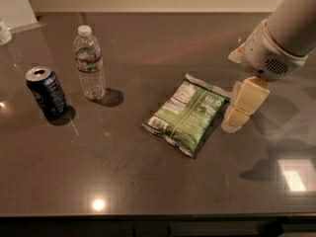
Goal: Pick green jalapeno chip bag
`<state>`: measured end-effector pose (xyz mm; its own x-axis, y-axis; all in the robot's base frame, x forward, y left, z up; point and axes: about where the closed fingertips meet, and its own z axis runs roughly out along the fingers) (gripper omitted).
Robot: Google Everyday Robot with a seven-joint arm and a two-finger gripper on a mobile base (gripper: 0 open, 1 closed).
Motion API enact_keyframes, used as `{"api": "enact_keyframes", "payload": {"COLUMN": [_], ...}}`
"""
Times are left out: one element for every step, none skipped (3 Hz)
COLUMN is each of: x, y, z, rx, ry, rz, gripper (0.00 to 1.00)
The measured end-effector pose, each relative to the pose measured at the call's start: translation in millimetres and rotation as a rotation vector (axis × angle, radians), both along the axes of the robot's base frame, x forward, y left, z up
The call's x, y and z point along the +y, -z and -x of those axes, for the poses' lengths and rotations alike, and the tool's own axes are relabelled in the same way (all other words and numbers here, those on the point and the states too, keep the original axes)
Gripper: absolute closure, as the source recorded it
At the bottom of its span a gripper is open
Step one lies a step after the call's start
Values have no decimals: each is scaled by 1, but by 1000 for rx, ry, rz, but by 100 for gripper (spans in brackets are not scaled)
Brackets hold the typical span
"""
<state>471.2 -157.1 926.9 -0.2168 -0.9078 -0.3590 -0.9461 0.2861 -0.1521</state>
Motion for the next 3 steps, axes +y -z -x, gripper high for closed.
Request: {"api": "enact_keyframes", "payload": {"x": [9,24,32], "y": [20,45,64], "z": [-16,-22,-25], "rx": [19,58,79], "ry": [8,-15,-38], "rz": [-57,-96,-110], "gripper": [0,0,0]}}
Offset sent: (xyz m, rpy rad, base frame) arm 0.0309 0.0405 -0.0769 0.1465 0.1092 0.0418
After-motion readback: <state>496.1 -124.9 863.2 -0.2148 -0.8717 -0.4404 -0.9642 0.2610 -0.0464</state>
